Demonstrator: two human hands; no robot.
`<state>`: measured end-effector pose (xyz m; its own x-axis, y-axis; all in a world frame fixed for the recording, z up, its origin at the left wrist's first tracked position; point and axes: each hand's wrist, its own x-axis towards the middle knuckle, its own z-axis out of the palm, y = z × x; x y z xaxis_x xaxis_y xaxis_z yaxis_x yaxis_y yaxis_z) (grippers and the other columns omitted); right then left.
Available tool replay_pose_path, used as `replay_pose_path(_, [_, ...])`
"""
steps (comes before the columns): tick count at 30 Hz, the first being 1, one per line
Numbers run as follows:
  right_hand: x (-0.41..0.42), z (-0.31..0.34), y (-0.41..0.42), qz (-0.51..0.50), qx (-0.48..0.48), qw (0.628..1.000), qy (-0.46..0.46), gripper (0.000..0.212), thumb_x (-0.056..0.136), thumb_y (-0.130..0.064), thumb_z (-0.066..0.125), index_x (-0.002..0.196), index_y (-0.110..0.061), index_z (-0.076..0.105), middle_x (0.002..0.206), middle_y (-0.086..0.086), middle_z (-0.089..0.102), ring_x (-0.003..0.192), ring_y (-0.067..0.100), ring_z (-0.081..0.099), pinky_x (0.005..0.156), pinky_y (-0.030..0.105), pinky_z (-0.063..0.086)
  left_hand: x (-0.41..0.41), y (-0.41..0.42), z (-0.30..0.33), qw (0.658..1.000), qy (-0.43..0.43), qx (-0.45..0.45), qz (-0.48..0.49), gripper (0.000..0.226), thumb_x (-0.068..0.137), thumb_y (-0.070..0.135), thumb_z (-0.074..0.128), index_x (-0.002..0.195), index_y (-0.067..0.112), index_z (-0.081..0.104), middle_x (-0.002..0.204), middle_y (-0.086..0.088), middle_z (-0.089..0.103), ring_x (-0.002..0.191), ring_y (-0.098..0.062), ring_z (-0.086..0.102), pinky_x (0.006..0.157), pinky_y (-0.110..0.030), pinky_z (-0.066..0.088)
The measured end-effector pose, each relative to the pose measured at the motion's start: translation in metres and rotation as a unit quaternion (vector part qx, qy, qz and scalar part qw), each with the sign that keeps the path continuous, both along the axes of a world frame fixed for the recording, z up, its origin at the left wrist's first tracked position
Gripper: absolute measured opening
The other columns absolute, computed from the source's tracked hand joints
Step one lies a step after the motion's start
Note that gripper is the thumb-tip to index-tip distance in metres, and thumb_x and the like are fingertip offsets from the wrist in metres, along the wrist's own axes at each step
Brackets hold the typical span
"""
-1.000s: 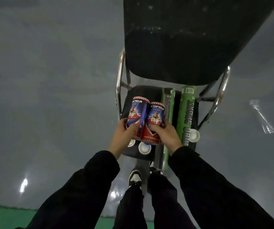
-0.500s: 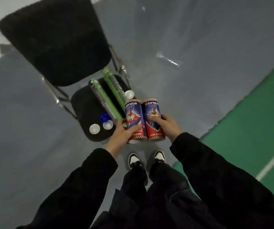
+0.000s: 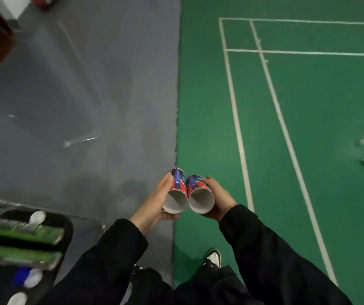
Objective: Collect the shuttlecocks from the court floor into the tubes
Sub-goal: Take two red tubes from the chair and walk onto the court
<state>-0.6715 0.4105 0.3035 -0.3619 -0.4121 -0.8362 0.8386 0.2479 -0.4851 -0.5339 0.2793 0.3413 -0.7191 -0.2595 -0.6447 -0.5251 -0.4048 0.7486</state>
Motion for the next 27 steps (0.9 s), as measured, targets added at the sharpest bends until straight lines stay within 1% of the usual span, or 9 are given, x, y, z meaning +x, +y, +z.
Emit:
replay_pose_path(1, [-0.018,0.001,0.025,-0.014,-0.001,1.0,-0.015,0.094,0.065,-0.048,0.083,0.148,-0.027,0.044,0.128,0.013,0.059,0.084,0.027,0.064,0.059,0.032,0.056,-0.023,0.018,0.006,0.999,0.004,0.015,-0.032,0.072,0.082,0.072,0.066,0.146,0.049,0.041,0.136,-0.002,0.062,0.11,-0.025,0.066,0.076,-0.036,0.058])
replay_pose_path(3, [-0.054,0.002,0.076,-0.047,0.01,0.998,-0.029,0.054,0.085,-0.049,0.069,0.128,-0.02,0.057,0.105,0.011,0.063,0.074,0.025,0.063,0.056,0.028,0.053,-0.066,0.052,0.01,0.995,0.006,0.021,-0.1,0.082,0.081,0.043,0.082,0.146,0.049,0.033,0.135,-0.003,0.061,0.113,-0.027,0.067,0.078,-0.035,0.058])
replay_pose_path(6, [-0.099,0.009,0.145,-0.069,0.066,0.995,-0.018,0.064,0.083,-0.07,0.062,0.124,-0.021,0.065,0.11,0.011,0.068,0.079,0.03,0.07,0.059,0.028,0.053,-0.128,0.098,0.01,0.987,-0.028,-0.024,-0.158,0.085,0.095,0.01,0.069,0.158,0.041,0.021,0.135,-0.004,0.059,0.104,-0.03,0.073,0.07,-0.033,0.059])
replay_pose_path(10, [-0.147,0.024,0.206,-0.106,0.041,0.993,-0.006,0.069,0.084,-0.074,0.058,0.126,-0.02,0.061,0.127,0.008,0.061,0.077,0.028,0.071,0.066,0.034,0.055,-0.21,0.154,0.011,0.952,-0.056,-0.187,-0.236,0.056,0.109,0.033,0.042,0.161,0.024,0.027,0.14,-0.004,0.05,0.084,-0.025,0.073,0.058,-0.031,0.055])
replay_pose_path(14, [-0.193,0.029,0.247,-0.176,0.013,0.984,0.015,0.042,0.092,-0.047,0.065,0.119,-0.015,0.058,0.096,0.011,0.06,0.071,0.025,0.061,0.069,0.039,0.052,-0.29,0.192,0.011,0.873,0.021,-0.362,-0.326,0.044,0.109,0.041,0.035,0.142,0.023,0.058,0.134,-0.005,0.059,0.114,-0.025,0.061,0.093,-0.036,0.051])
replay_pose_path(19, [-0.273,0.027,0.278,-0.209,0.042,0.975,0.066,0.011,0.102,-0.022,0.049,0.111,-0.02,0.054,0.083,0.012,0.058,0.062,0.023,0.057,0.052,0.028,0.056,-0.403,0.223,0.001,0.858,0.04,-0.369,-0.355,0.037,0.108,0.037,0.041,0.126,0.019,0.069,0.122,-0.005,0.064,0.109,-0.024,0.058,0.092,-0.034,0.047])
replay_pose_path(22, [-0.327,0.019,0.291,-0.207,0.115,0.963,0.13,0.022,0.101,-0.016,0.036,0.114,-0.019,0.054,0.085,0.015,0.062,0.064,0.025,0.058,0.049,0.026,0.051,-0.477,0.234,-0.005,0.841,0.046,-0.347,-0.413,0.034,0.107,0.029,0.047,0.131,0.019,0.069,0.126,-0.003,0.069,0.111,-0.022,0.061,0.089,-0.03,0.046])
replay_pose_path(24, [-0.358,0.02,0.297,-0.197,0.157,0.952,0.173,0.031,0.101,-0.017,0.033,0.124,-0.015,0.054,0.092,0.02,0.065,0.066,0.024,0.056,0.053,0.026,0.045,-0.52,0.242,-0.002,0.814,0.048,-0.356,-0.458,0.034,0.107,0.027,0.047,0.132,0.019,0.068,0.127,-0.005,0.07,0.11,-0.022,0.063,0.091,-0.031,0.049])
replay_pose_path(27, [-0.406,0.017,0.315,-0.212,0.198,0.934,0.21,0.03,0.101,-0.022,0.036,0.121,-0.015,0.058,0.097,0.022,0.069,0.066,0.025,0.058,0.051,0.025,0.043,-0.578,0.26,0.008,0.738,0.095,-0.423,-0.517,0.032,0.104,0.027,0.047,0.126,0.026,0.071,0.12,0.0,0.073,0.106,-0.024,0.067,0.09,-0.033,0.054])
